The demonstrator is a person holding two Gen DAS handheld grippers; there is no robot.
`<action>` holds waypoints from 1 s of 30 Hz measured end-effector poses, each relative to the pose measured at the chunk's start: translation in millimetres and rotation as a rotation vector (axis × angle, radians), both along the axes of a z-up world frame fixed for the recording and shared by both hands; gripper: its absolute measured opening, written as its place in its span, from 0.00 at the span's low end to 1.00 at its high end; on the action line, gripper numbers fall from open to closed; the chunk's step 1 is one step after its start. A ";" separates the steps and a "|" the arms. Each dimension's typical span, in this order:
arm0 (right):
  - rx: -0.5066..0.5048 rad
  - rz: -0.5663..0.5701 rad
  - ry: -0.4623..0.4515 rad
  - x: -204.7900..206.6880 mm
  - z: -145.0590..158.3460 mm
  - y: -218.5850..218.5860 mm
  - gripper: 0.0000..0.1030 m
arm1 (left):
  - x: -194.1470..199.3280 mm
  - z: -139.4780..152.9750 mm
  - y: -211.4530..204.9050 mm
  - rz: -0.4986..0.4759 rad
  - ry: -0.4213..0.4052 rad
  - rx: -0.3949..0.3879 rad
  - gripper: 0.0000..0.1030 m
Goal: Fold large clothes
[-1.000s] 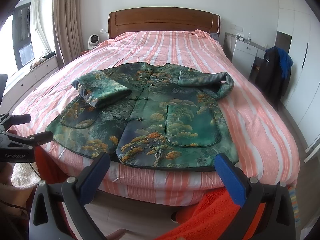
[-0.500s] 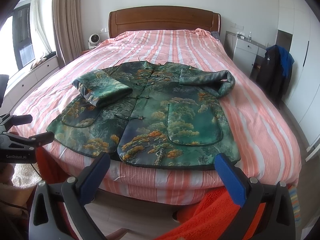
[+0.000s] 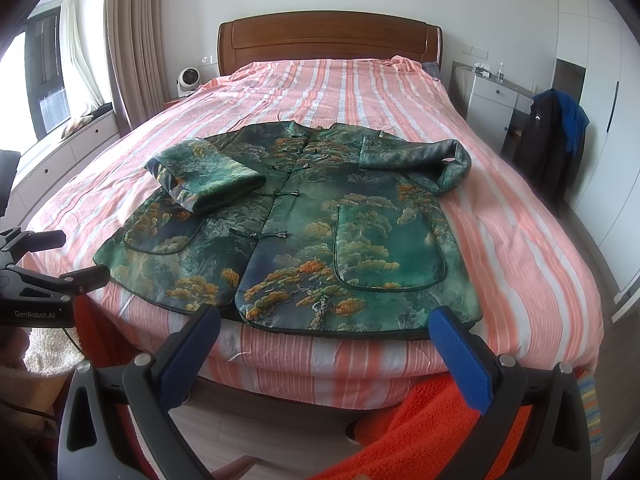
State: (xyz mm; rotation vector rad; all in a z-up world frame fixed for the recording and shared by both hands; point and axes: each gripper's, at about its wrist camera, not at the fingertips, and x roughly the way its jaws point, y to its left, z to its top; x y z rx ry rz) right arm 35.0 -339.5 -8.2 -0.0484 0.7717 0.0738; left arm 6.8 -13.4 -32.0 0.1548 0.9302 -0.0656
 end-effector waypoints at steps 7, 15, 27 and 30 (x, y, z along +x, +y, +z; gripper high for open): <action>-0.001 0.002 0.001 0.0 -0.2 -0.3 1.00 | -0.1 0.0 -0.5 0.000 0.001 0.001 1.00; -0.001 0.005 0.005 -0.6 -0.8 1.9 1.00 | -0.9 -0.7 0.1 0.000 0.002 0.002 1.00; 0.000 0.004 0.007 -0.9 -1.6 2.9 1.00 | -3.8 -6.2 -0.4 0.001 0.014 0.009 1.00; 0.001 0.005 0.011 -0.7 -3.3 3.4 1.00 | -3.2 -5.9 -0.7 0.002 0.013 0.009 1.00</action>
